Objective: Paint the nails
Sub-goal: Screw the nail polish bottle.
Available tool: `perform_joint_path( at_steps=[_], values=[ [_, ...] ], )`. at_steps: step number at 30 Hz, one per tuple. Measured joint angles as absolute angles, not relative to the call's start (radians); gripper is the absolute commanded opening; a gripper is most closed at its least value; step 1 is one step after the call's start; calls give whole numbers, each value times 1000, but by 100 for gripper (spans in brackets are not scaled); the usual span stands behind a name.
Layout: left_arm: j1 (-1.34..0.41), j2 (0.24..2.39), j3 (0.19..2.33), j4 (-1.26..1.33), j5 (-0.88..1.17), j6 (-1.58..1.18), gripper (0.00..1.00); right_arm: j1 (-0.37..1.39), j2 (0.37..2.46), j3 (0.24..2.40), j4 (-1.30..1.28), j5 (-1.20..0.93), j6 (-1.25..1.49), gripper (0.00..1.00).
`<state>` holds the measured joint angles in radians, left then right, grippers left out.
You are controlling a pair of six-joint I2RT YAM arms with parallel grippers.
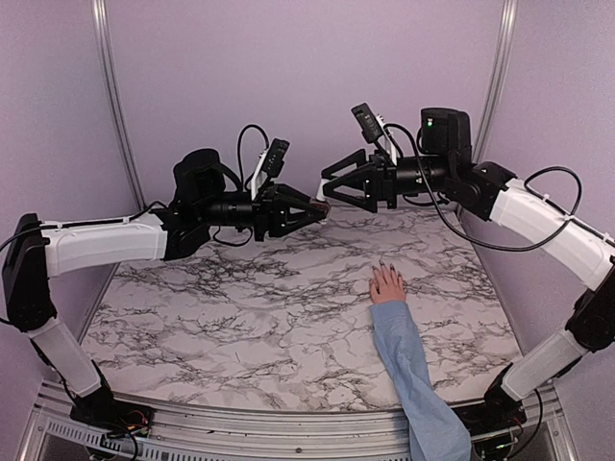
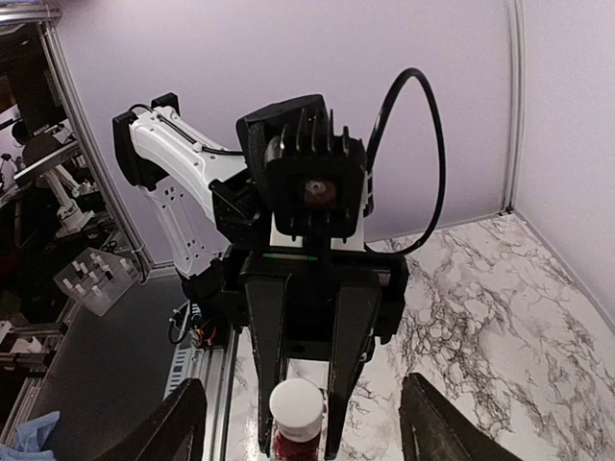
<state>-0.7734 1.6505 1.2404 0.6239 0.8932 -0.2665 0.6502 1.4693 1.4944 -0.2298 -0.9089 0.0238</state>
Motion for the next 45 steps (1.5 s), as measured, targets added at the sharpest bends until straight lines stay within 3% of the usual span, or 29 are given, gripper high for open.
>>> perform_joint_path(
  at_steps=[11,34,45],
  values=[
    [-801,1652,1293,661,1005,-391,0,654,1425,1494,-170,-1012,87,63],
    [-824,1630,1240,716,1065,-473,0,726,1390,1486,-194,-1006,46,60],
    [-832,1628,1240,826,1056,-533,0,729,1427,1491,-175,-1042,37,37]
  ],
)
